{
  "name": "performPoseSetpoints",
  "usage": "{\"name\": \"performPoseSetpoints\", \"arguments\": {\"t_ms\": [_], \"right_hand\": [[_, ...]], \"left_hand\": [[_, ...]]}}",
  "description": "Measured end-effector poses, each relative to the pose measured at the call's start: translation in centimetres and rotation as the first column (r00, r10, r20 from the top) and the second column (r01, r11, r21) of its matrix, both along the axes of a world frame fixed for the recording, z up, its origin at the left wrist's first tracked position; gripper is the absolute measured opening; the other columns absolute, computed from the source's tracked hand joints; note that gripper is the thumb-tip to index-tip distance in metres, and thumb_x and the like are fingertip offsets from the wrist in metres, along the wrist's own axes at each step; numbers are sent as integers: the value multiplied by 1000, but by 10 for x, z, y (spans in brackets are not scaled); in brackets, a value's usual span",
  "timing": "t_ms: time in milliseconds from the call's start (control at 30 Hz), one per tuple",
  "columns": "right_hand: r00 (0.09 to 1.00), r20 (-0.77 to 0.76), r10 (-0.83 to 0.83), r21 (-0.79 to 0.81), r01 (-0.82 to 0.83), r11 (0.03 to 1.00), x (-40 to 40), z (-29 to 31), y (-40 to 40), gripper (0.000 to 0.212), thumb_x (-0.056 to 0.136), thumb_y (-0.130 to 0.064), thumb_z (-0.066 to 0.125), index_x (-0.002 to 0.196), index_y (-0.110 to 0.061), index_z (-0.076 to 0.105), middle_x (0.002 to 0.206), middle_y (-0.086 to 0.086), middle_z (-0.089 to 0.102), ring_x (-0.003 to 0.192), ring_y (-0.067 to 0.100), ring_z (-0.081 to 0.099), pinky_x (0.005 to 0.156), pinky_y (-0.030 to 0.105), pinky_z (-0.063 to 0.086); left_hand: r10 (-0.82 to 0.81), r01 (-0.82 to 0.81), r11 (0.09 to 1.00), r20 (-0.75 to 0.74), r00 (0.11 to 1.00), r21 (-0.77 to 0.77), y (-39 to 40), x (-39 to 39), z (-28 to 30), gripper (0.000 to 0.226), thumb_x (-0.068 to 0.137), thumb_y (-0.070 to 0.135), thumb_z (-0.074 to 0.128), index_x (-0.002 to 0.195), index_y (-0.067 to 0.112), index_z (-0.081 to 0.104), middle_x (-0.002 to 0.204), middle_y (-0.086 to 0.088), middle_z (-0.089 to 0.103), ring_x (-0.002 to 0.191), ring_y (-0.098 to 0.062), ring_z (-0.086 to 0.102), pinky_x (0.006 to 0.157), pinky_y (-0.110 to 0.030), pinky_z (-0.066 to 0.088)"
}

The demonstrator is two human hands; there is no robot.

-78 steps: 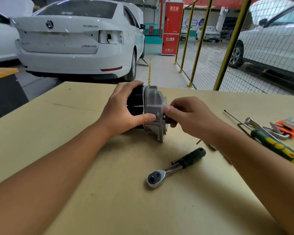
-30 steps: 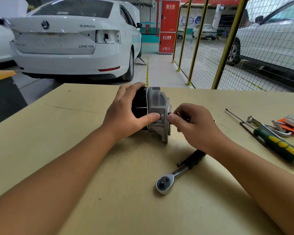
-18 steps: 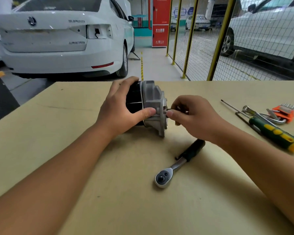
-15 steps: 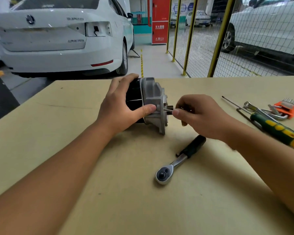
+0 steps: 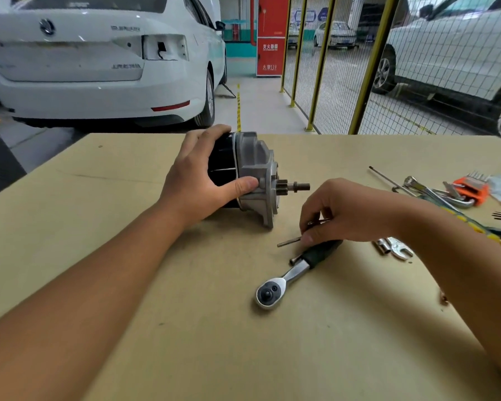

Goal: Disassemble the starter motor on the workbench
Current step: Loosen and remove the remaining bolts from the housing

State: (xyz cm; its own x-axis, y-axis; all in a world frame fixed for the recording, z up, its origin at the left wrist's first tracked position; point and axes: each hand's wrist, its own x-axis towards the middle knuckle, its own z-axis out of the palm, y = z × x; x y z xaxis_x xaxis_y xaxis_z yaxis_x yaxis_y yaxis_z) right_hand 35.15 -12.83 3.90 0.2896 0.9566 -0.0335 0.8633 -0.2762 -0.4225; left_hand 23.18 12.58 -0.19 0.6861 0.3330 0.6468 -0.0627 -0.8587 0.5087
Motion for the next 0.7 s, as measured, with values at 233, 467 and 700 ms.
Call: {"name": "performPoseSetpoints", "arguments": {"t_ms": [233,467,700], "right_hand": [[998,55,-44,-43,46,998,1,0,0,6,80,-36,82,77,-33,77,76,-25,68,74,-10,58,62,4,40],[991,133,-27,-94,40,995,-2,-4,2,15,75,-40,84,87,-35,76,85,-21,68,89,-12,54,71,5,43],[978,173,-112,-55,123,991,-4,-11,10,10,86,-38,76,89,-29,74,85,-13,68,81,5,60,70,23,50]], "left_hand": [[1,-1,1000,3,1000,3,-1,-1,0,93,65,80,73,145,41,43,138,11,46,123,-9,50,99,-38,49],[4,-4,1000,1,1000,-3,-1,-1,1,92,65,80,73,144,44,42,138,12,46,124,-9,50,98,-44,53],[6,-7,1000,-5,1000,-6,-2,-1,1,92,65,80,72,144,45,42,138,13,45,123,-7,49,96,-41,52]]}}
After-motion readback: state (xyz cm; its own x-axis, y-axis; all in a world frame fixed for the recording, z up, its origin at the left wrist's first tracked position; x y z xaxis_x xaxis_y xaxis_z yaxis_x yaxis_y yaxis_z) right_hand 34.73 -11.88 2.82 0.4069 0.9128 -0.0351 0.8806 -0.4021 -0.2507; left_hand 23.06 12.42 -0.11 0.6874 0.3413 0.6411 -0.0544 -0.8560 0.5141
